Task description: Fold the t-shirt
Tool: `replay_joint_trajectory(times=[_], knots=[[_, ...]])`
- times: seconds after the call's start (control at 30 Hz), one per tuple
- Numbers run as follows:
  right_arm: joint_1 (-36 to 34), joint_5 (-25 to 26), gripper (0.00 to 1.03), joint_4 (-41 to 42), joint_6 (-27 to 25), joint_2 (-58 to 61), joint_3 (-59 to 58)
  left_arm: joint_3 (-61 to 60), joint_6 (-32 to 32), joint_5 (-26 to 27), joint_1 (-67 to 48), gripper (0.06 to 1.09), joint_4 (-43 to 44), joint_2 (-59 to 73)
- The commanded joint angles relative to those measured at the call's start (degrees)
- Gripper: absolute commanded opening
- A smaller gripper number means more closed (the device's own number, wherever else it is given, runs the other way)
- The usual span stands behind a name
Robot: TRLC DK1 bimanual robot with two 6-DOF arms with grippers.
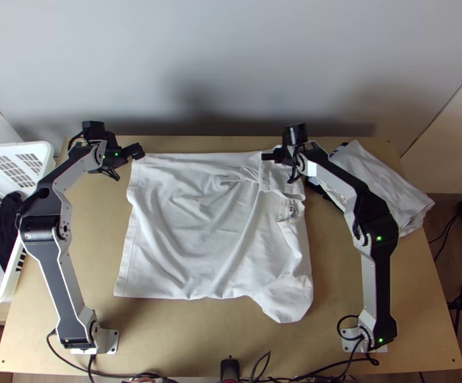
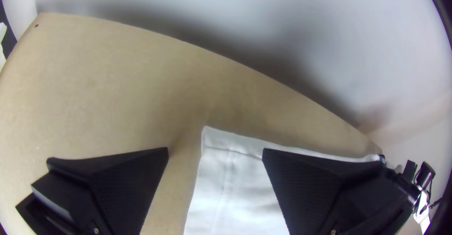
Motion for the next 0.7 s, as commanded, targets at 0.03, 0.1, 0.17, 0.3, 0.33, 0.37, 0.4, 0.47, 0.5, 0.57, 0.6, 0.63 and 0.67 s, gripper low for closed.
replay_joint_trajectory(times=[0.03,0.1,0.17,0.3,0.33,0.37,0.4,0.47,0.5,0.57,0.6,0.63,0.67], knots=[[-0.7,0.1,0.03,0.0,0.4,-0.4,-0.6,0.2,-0.6,1.3,-0.7,0.94,0.3,0.6],[-0.7,0.2,0.03,0.0,0.4,-0.4,-0.6,0.2,-1.7,1.4,-0.8,0.73,0.9,0.5],[-0.8,0.1,0.03,0.0,0.4,-0.4,-0.5,0.1,-4.7,1.3,-0.8,0.24,3.0,-0.2],[-0.8,0.3,0.03,0.0,0.9,-0.4,-0.6,-0.4,-7.0,2.0,-0.7,0.09,5.5,-1.5],[-0.8,0.4,0.03,0.0,1.2,-0.6,-0.6,-0.4,-7.3,2.2,-0.7,0.09,5.6,-1.7],[-0.8,0.4,0.03,0.0,1.5,-1.0,-0.6,-0.5,-7.7,2.3,-0.7,0.09,5.5,-2.4],[-0.8,0.5,0.03,0.0,2.1,-1.6,-0.8,-0.8,-8.1,2.5,-0.7,0.09,5.5,-3.1],[-1.0,0.5,0.03,0.0,3.1,-3.5,-1.7,-2.0,-8.9,3.4,-0.8,0.09,5.5,-5.5],[-1.1,0.5,0.03,0.0,3.9,-4.6,-2.3,-2.7,-8.9,3.5,-0.9,0.09,5.5,-6.8],[-1.4,0.4,0.03,-0.5,4.6,-7.3,-4.0,-4.7,-9.0,4.4,-1.2,0.09,5.4,-9.9],[-1.5,0.4,0.03,-0.8,4.9,-8.7,-5.1,-5.9,-9.0,5.0,-1.3,0.09,5.3,-11.3],[-1.7,0.4,0.03,-1.7,5.7,-10.2,-6.1,-7.1,-9.0,5.1,-1.4,0.09,5.2,-12.6],[-1.7,0.3,0.03,-2.6,5.7,-11.8,-7.1,-8.2,-9.0,5.5,-1.5,0.09,5.0,-14.0]])
